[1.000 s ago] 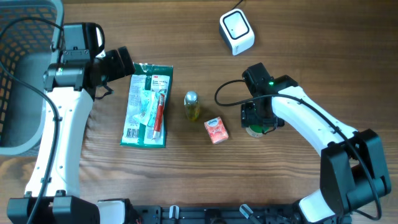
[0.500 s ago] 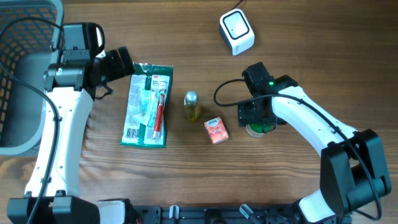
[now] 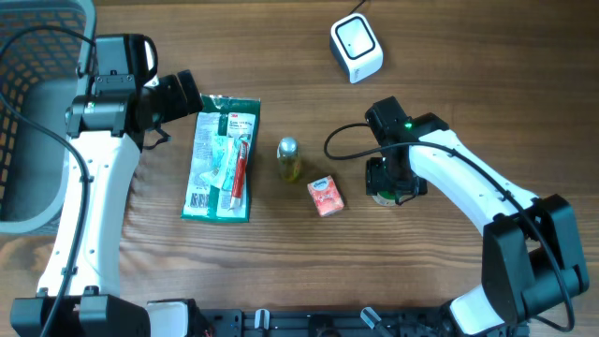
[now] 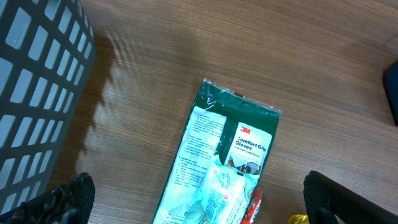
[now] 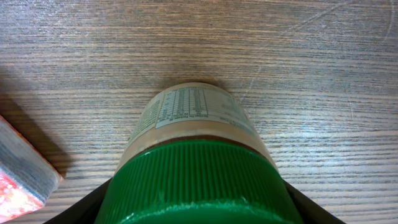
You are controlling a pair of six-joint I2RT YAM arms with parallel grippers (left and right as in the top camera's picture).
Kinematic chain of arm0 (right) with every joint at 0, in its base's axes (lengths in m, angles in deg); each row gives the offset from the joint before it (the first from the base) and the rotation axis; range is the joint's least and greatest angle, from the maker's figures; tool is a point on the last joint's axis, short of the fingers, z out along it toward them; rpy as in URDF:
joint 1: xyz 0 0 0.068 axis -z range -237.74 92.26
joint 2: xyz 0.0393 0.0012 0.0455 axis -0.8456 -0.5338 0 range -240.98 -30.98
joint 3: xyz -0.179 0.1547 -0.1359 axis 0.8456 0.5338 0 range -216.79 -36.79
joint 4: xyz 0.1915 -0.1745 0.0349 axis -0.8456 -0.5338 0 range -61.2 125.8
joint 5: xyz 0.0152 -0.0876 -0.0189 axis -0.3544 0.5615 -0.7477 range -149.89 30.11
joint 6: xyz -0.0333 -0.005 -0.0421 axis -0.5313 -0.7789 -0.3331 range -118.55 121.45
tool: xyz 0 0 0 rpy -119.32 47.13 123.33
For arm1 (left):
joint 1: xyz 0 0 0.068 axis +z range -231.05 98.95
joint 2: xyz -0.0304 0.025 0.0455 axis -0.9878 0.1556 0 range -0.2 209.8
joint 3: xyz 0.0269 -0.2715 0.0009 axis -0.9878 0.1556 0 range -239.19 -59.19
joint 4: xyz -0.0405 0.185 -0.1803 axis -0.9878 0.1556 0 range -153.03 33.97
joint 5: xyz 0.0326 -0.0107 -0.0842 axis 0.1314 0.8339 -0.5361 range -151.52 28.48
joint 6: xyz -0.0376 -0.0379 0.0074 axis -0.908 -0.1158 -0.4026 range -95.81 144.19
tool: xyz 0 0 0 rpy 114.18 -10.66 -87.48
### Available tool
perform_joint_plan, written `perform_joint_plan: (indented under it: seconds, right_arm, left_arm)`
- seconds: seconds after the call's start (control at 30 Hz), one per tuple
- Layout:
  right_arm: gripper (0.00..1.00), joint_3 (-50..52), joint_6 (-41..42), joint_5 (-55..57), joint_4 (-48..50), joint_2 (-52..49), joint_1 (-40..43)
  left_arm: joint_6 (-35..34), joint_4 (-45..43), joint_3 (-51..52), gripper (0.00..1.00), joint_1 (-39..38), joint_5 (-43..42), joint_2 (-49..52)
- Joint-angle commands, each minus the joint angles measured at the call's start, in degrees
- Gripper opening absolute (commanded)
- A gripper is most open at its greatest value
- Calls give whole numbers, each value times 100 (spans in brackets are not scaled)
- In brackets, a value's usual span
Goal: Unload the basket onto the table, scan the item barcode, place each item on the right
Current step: 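Lift the green-lidded jar with the right gripper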
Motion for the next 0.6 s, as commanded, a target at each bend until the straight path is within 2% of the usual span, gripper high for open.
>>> perform_joint_plan:
  seconds: [0.0, 0.2, 0.27, 0.3, 0.57]
  right_arm:
    - [66, 68, 61, 280, 188, -66, -17]
    - [66, 68, 52, 313, 522, -66, -17]
    - [91, 68, 70, 164, 525, -66, -17]
    - [100, 68, 72, 136, 522, -66, -17]
    - [100, 94, 87, 127, 509, -72, -17]
  left_arm:
    - [-50, -15, -81, 100, 22, -42, -42]
    - [-50, -15, -81, 100, 22, -42, -42]
    - [-50, -15, -81, 100, 22, -42, -42]
    - [-50, -15, -81, 100, 22, -42, -42]
    - [-50, -15, -81, 100, 22, -42, -42]
